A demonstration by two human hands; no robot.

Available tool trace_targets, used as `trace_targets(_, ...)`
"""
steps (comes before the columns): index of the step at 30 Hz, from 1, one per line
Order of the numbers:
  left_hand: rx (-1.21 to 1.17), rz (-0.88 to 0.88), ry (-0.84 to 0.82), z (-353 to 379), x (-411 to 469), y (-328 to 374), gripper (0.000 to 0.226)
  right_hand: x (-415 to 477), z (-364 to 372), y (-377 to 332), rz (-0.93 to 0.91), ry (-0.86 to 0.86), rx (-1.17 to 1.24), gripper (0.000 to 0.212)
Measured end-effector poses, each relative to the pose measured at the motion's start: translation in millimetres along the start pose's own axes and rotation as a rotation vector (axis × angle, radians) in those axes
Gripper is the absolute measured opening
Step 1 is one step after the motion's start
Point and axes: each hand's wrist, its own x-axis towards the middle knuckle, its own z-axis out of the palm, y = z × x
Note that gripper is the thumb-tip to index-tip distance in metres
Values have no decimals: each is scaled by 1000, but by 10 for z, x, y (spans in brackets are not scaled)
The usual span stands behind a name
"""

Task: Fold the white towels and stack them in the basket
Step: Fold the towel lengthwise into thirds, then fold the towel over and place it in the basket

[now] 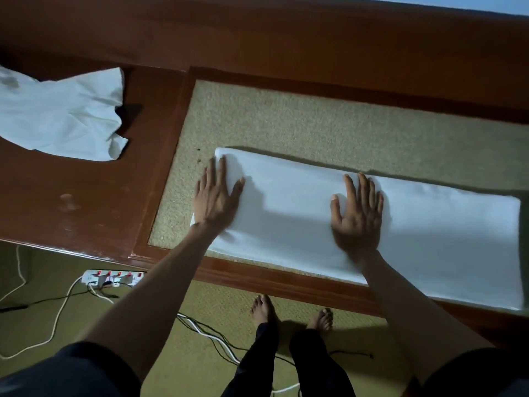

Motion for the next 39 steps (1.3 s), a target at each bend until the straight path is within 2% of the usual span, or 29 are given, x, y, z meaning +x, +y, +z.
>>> trace_targets(3, -102, -149, 49, -74, -171, 5, 80, -4, -5, 26, -7, -40, 23, 57)
trace_targets(7, -231, -345, -74, -307, -15, -1, 73, 12, -7, 2, 12, -46, 14, 56)
trace_targets(10, -476, -432, -152, -441, 107, -19, 78, 23, -9, 0, 5, -53, -1, 56)
trace_targets(14, -678, -417, -289, -544, 142, 41, 46, 45, -28, 20, -2, -78, -25, 55)
trace_targets(16, -747, -385, -371, -622, 124, 59, 38, 70, -34, 24, -15, -115, -44, 56)
trace_targets(18, -758, -354, -430, -700, 99, 98, 41, 94, -48, 30, -19, -169, -57, 57)
trace_targets(21, -749, -325, -411, -923, -16, 334, 35, 130, -110, 80, -37, -325, -12, 66)
trace_targets(24, -749, -194, -453, -1082, -129, 711, 43, 170, -337, 299, -128, -455, 153, 77)
trace_targets(26, -718, -107, -467, -1146, -242, 1089, 49, 187, -559, 511, -131, -468, 296, 73)
trace_targets(29, -671, -31, -472, -1103, -400, 1803, 64, 223, -1016, 893, 11, -464, 492, 52)
trace_targets(33, -626, 9, -417, -818, -652, 2849, 51, 318, -1587, 1513, 407, -486, 879, 30)
trace_targets(35, -652, 0, -395, -593, -791, 3317, 44, 361, -1806, 1857, 560, -547, 1050, 38)
trace_targets(39, -648, 21, -406, -120, -999, 4081, 53, 362, -2100, 2435, 706, -654, 1199, 64)
